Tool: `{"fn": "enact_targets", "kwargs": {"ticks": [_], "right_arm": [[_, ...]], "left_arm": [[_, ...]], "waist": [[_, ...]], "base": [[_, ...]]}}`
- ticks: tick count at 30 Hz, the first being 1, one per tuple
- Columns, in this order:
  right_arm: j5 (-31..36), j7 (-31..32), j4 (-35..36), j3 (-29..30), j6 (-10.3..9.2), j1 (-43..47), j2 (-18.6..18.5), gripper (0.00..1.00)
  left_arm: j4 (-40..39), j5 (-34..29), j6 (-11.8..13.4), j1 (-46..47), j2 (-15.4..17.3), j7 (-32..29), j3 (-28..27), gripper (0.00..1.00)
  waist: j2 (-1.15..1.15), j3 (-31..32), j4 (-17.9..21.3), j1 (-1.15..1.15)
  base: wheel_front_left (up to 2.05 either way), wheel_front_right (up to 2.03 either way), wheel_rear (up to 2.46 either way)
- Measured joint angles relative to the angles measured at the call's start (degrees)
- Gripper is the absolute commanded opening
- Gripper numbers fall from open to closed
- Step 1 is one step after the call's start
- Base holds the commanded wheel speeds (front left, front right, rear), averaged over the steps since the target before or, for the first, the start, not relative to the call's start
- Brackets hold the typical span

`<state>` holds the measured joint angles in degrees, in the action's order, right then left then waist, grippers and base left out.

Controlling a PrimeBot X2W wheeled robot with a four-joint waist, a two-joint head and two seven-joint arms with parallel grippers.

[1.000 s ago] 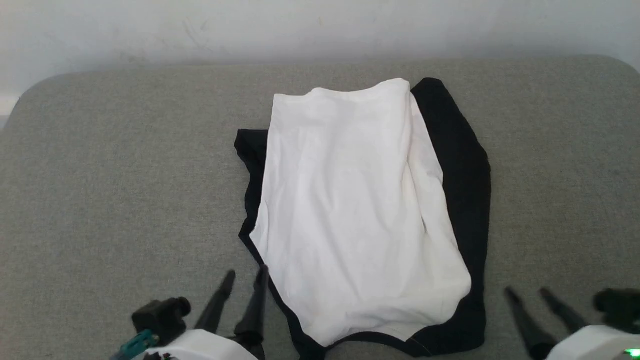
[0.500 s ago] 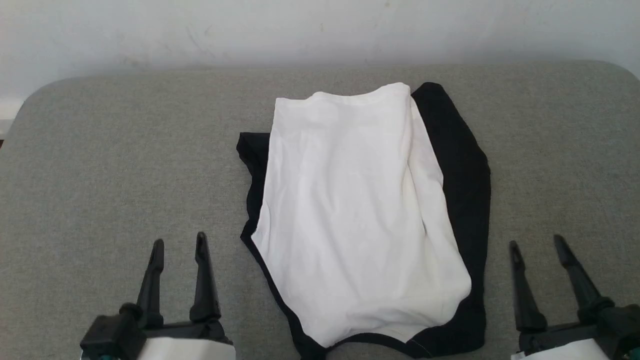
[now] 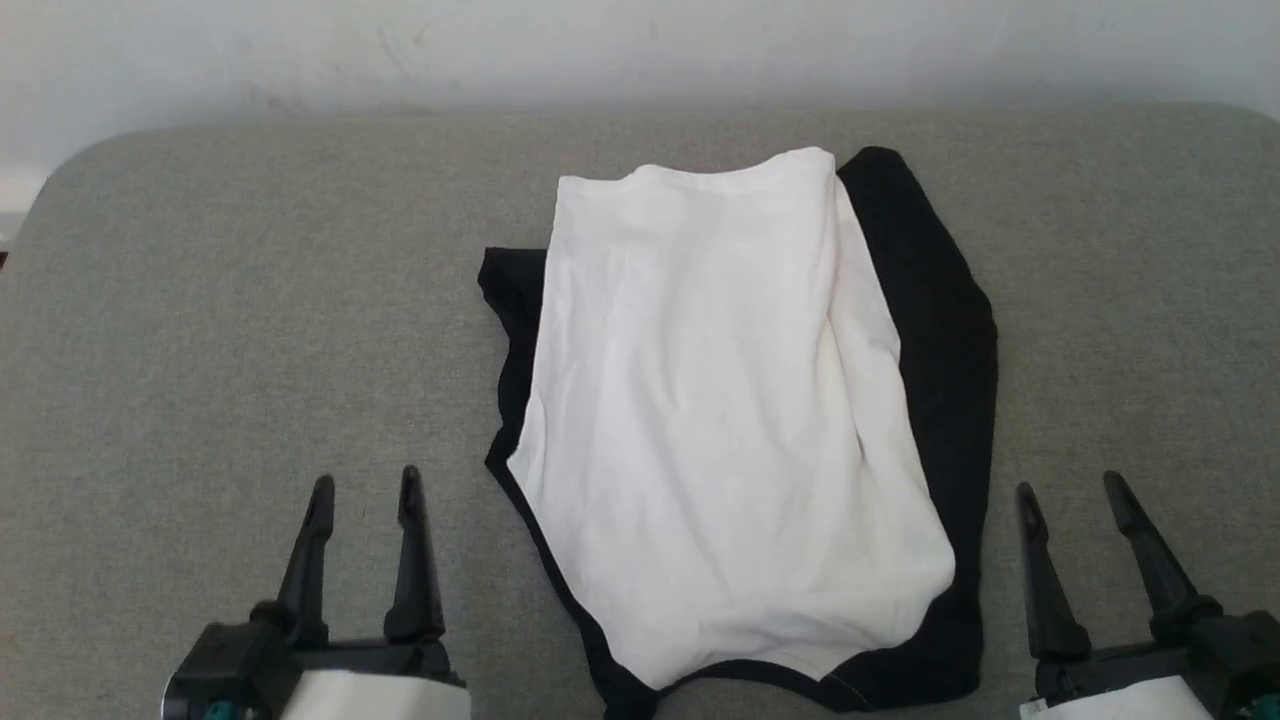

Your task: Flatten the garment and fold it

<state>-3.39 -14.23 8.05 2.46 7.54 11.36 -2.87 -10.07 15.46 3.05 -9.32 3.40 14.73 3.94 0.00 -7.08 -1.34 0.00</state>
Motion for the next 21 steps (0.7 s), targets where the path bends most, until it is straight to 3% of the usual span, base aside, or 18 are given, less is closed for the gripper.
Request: {"fn": "enact_targets", "kwargs": {"ticks": [4,7,14,21], "right_arm": [[0.45,-0.1,0.38,0.33,0.0,-0.93,-0.01,1.0],[0.51,-0.11,0.57,0.16,0.0,-1.64,-0.01,1.0],[0.73,-0.36,0.79,-0.81,0.0,-4.33,0.01,1.0],[0.42,-0.45,0.16,-1.01,0.0,-6.76,0.01,1.0]], "left_arm": [[2.98,-1.24,-2.33,5.21,0.92,-0.63,0.75,1.0],[4.75,-2.0,-4.1,12.05,3.58,-5.98,1.75,1.0],[6.93,2.09,-6.64,31.87,7.34,-24.48,1.4,1.0],[13.72,11.29,-7.27,48.73,10.48,-42.28,-2.25,1.0]], "waist": [[0.0,-1.44,-0.13,0.0],[0.0,-2.87,-0.25,0.01],[0.0,-7.37,-0.04,0.01],[0.0,-12.43,1.57,0.02]], "base": [[0.0,0.0,0.0],[0.0,0.0,0.0],[0.0,0.0,0.0],[0.0,0.0,0.0]]}}
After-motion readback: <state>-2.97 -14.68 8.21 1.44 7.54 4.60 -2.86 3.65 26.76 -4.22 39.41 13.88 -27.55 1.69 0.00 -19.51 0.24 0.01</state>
